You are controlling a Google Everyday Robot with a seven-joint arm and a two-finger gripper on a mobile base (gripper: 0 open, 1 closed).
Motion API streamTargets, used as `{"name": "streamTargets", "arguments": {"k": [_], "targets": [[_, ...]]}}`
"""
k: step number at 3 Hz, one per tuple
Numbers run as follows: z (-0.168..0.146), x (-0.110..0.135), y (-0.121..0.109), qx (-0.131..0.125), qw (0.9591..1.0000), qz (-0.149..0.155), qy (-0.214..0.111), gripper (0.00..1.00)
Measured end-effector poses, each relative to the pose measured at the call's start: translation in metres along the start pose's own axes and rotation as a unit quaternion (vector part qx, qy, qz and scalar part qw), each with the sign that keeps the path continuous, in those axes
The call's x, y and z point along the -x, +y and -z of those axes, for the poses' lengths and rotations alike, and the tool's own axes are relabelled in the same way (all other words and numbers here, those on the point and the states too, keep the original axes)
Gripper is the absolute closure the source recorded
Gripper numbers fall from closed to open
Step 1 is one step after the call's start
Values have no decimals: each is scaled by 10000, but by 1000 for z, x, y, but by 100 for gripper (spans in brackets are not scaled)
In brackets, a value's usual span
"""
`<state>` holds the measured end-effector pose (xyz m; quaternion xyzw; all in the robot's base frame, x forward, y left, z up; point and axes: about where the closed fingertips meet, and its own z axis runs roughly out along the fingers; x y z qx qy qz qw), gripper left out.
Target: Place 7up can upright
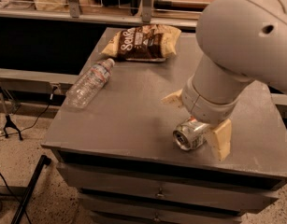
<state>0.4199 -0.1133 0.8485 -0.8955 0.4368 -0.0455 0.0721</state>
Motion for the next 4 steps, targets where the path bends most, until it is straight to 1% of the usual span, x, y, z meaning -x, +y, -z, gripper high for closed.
{"name": "streamTargets", "arguments": {"k": [1, 2, 3, 4], "targets": [[-4, 6, 1, 147, 9998, 21, 104, 0], [-10, 11, 3, 254, 9993, -12, 279, 0], [-8, 11, 3, 234, 9993, -17, 287, 18], [-7, 11, 3, 220, 9993, -16, 303, 42]]}}
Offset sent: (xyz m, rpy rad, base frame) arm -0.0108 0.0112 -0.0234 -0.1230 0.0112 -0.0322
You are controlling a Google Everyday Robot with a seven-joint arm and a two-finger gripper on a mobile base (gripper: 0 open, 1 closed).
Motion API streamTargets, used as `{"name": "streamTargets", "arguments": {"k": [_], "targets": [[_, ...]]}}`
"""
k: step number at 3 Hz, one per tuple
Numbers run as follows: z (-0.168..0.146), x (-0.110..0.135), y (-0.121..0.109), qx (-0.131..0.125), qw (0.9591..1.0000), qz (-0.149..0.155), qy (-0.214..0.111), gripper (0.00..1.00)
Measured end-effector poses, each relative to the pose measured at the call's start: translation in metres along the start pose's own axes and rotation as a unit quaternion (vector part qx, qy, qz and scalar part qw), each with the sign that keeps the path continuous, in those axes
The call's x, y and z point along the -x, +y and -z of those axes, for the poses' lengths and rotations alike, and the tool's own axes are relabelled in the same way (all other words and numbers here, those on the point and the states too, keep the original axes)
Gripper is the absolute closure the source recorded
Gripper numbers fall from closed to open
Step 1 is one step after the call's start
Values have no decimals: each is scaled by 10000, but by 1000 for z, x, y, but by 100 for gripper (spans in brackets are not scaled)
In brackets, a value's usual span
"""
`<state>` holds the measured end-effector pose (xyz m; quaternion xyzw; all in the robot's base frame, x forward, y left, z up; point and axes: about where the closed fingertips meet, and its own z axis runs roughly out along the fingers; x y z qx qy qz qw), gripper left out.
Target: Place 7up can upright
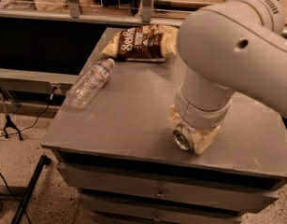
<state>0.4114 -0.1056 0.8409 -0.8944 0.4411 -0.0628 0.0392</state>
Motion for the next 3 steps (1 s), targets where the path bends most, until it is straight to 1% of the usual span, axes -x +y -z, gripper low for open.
{"name": "streamTargets", "arguments": {"k": [1, 2, 3], "targets": [[2, 0, 0, -15, 10000, 1, 15, 65], [5, -8, 3, -30, 9997, -106, -199, 96], [28, -30, 5, -400, 9947, -268, -911, 100]]}}
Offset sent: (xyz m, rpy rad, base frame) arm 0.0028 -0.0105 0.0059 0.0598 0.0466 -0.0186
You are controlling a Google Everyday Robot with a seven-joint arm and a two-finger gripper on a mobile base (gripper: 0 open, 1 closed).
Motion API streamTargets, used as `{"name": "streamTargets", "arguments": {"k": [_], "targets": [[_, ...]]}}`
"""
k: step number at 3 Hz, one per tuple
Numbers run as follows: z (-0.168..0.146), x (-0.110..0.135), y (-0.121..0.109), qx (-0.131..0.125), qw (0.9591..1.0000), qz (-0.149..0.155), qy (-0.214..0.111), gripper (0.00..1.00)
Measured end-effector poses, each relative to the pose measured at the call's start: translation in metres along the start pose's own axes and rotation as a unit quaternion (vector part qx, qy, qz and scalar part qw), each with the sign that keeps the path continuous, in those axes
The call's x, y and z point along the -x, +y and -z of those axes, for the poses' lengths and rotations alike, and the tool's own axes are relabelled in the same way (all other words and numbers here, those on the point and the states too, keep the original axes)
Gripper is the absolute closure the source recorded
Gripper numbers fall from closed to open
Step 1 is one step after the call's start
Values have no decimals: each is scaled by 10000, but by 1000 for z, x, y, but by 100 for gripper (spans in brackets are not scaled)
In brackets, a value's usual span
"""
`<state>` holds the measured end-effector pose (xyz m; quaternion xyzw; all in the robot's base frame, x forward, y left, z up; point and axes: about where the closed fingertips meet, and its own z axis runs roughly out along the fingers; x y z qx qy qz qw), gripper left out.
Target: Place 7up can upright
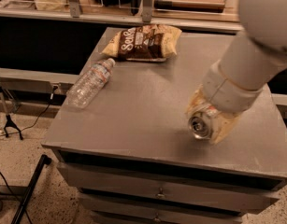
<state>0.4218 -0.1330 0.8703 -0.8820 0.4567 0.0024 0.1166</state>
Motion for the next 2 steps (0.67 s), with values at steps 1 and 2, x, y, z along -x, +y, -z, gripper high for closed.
{"name": "streamTargets", "arguments": {"k": [1, 2], "targets": [[21, -10, -1, -245, 9989, -125, -379, 100], [46, -15, 0, -562, 9974, -233, -381, 100]]}}
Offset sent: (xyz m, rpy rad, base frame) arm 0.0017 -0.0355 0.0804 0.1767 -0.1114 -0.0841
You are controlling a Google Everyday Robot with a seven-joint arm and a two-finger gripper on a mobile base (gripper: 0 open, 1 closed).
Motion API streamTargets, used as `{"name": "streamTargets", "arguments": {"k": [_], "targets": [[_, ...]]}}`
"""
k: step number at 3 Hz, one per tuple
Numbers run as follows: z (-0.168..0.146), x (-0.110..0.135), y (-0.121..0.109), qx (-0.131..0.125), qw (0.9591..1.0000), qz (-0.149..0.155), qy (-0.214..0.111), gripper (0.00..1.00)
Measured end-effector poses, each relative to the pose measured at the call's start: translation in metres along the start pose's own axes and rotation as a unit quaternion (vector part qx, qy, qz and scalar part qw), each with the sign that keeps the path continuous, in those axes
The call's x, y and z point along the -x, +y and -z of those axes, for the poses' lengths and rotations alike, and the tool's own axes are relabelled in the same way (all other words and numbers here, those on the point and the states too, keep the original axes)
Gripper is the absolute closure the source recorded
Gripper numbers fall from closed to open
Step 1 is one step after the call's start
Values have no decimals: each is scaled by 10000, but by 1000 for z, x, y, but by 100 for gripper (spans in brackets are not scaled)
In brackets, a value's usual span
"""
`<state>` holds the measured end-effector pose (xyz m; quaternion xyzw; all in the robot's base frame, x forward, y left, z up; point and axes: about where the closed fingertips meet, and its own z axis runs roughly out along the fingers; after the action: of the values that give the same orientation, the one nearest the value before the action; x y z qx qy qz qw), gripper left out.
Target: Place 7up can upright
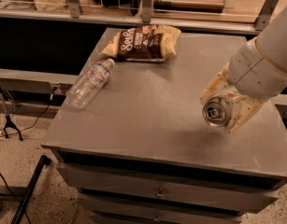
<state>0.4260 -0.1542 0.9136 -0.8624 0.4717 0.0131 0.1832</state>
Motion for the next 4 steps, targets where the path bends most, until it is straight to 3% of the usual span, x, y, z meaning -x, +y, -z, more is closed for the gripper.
{"name": "streamTargets", "arguments": {"k": [1, 2, 3, 4], "targets": [[15, 10, -4, 135, 9994, -67, 315, 100], [18, -3, -3, 213, 9966, -334, 717, 100], [19, 0, -4, 176, 9973, -275, 652, 100], [22, -5, -8, 27, 9982, -506, 333, 100]]}}
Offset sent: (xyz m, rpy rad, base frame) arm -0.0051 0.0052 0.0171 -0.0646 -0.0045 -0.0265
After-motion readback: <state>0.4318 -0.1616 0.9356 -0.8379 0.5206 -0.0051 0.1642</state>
